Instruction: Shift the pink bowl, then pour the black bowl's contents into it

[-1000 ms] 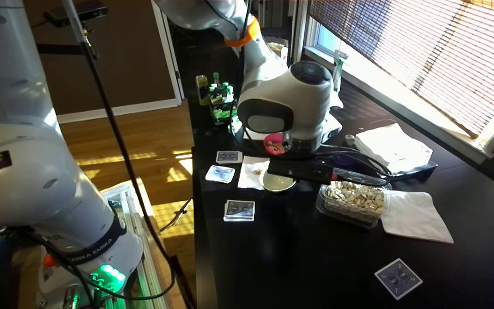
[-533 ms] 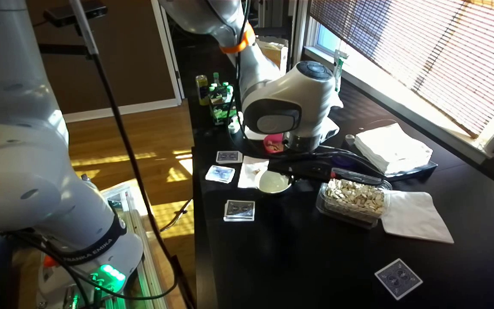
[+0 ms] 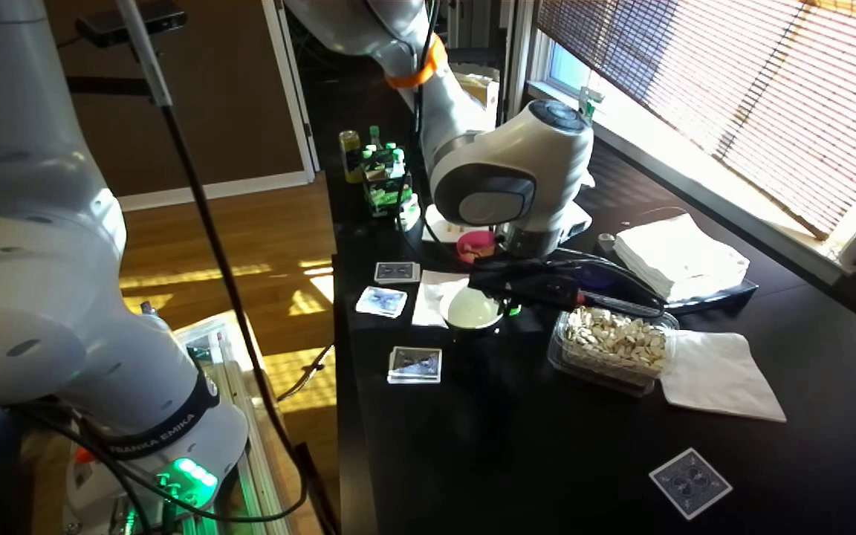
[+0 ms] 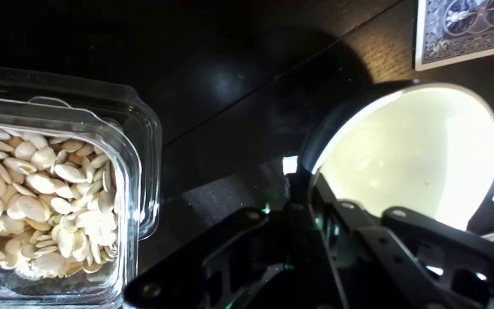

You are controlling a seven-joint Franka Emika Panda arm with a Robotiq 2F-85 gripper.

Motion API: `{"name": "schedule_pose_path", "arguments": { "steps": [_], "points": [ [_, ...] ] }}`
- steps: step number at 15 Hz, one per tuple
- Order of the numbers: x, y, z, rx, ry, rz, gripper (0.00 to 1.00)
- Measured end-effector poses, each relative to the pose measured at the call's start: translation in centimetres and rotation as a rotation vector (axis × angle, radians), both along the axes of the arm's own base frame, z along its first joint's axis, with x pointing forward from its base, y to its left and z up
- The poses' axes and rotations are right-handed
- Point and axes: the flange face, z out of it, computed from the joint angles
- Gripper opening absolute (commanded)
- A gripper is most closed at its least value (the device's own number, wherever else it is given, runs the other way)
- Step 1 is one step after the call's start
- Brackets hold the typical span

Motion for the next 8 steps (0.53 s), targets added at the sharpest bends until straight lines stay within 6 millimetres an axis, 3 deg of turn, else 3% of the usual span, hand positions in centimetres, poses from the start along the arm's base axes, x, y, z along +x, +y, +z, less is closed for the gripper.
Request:
{"name": "schedule_pose_path", "arguments": {
  "steps": [8],
  "points": [
    [0.38,-0.05,-0.38,0.009,0.009,-0.028,0.02]
  ]
}}
